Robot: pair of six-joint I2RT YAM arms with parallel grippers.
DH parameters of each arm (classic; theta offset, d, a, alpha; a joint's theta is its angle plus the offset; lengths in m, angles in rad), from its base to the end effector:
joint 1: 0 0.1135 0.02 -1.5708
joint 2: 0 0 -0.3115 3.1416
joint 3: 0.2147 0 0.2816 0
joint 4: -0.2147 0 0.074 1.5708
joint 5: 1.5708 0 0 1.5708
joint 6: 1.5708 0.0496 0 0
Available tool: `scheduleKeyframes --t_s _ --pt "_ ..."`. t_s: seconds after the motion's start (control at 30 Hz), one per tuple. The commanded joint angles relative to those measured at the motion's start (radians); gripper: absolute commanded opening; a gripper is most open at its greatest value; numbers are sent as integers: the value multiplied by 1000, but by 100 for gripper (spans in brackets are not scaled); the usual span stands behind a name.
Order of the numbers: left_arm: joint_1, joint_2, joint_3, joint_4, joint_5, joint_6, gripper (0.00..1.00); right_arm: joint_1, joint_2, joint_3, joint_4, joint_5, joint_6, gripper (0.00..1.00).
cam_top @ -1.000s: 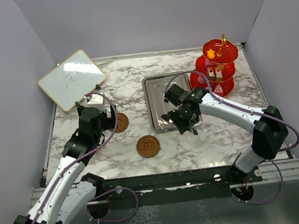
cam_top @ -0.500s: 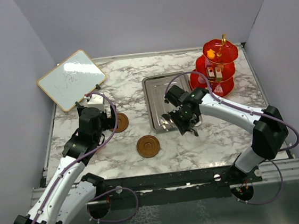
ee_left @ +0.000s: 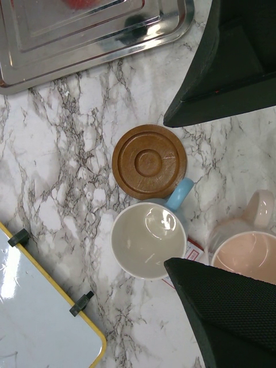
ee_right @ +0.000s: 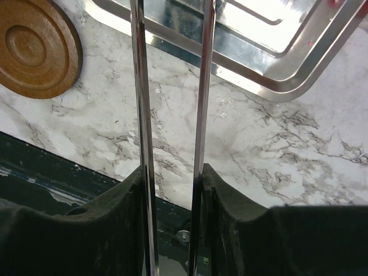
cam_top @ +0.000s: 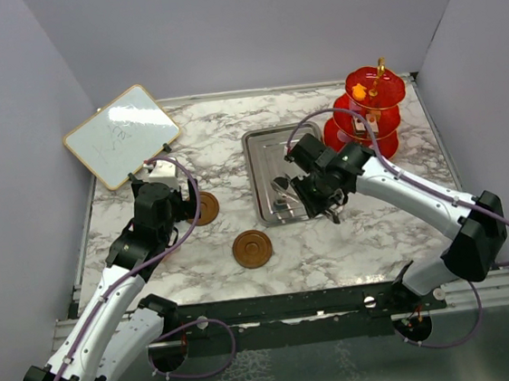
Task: Serve the afternoon tea
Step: Pick up the desert from the tray, then place the desert on the desert table.
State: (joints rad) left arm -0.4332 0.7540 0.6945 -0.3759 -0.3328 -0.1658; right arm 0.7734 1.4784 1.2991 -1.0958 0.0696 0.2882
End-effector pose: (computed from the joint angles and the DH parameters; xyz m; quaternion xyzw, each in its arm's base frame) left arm 0.1709 -0.0612 0.3193 0.0226 0.8359 -0.0230 0.5479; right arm 0.2233 0.2132 0.3155 -0.2325 0.9608 0.0448 0.1444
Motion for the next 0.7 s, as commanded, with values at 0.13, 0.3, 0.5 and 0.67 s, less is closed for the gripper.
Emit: scheduleKeyframes --t_s 0.13,0.3,0.5,0.67 --pt "5 -1 21 10 5 6 99 7 -113 110 -23 167 60 24" --pt "5 -2 20 10 11 6 99 6 -168 198 -96 306 106 24" --pt "4 -3 22 11 21 4 99 -7 -227 289 -179 443 150 23" --pt "5 -4 22 12 35 3 99 -110 -259 309 -195 433 124 23"
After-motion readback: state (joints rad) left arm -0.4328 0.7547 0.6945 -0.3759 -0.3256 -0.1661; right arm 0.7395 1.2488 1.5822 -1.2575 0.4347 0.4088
